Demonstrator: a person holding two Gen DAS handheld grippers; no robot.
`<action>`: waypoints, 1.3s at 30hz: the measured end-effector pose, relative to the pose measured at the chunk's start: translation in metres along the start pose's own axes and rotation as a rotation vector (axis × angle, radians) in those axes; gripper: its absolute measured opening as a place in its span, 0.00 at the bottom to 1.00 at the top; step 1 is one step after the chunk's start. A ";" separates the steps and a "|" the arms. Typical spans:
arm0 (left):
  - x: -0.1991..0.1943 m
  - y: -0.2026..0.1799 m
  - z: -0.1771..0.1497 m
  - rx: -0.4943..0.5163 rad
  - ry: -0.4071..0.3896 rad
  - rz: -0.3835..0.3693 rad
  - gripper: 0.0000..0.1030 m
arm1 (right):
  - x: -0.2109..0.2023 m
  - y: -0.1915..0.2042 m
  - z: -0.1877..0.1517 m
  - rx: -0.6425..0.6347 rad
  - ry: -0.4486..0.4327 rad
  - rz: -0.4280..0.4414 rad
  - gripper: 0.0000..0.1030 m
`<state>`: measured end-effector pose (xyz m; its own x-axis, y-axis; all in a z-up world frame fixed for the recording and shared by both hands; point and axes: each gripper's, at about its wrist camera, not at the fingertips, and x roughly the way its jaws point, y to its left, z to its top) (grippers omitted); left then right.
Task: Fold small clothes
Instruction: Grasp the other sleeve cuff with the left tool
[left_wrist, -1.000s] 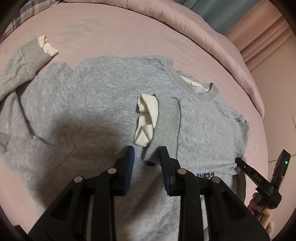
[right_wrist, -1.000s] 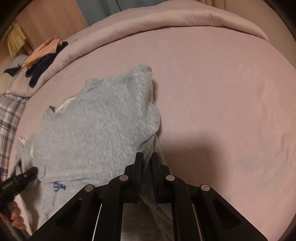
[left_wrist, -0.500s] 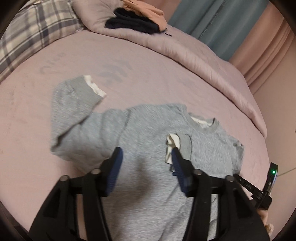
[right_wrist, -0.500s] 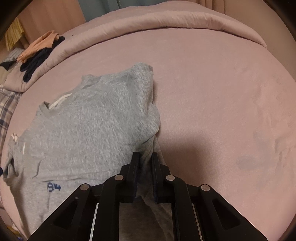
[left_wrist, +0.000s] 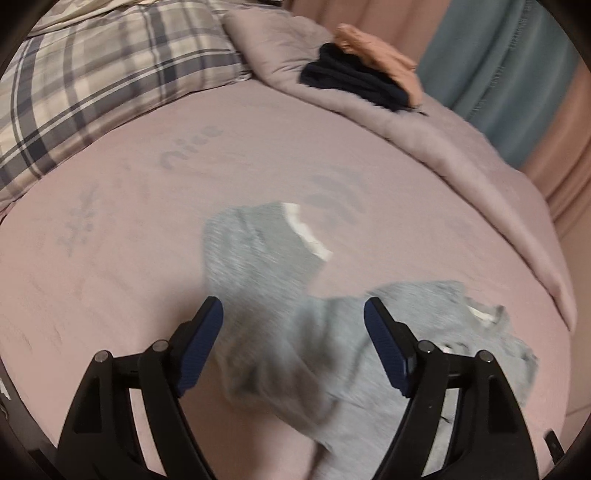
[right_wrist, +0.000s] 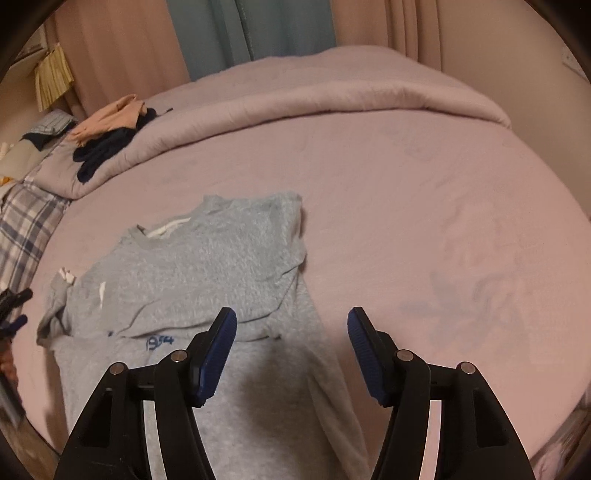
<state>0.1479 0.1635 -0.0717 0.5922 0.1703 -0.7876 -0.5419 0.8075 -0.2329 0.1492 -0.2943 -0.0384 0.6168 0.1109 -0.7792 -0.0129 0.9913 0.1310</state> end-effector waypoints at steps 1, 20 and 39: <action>0.005 0.003 0.001 -0.002 0.009 0.014 0.75 | -0.002 -0.001 -0.001 -0.002 -0.006 -0.008 0.60; 0.025 0.080 -0.017 -0.155 0.031 0.057 0.45 | 0.005 0.008 -0.011 -0.024 0.030 0.008 0.60; 0.020 0.062 -0.014 -0.045 0.048 -0.054 0.45 | 0.002 0.018 -0.016 -0.053 0.038 0.029 0.60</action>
<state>0.1181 0.2096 -0.1100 0.5926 0.0992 -0.7994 -0.5372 0.7881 -0.3004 0.1374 -0.2753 -0.0480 0.5857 0.1410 -0.7982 -0.0726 0.9899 0.1216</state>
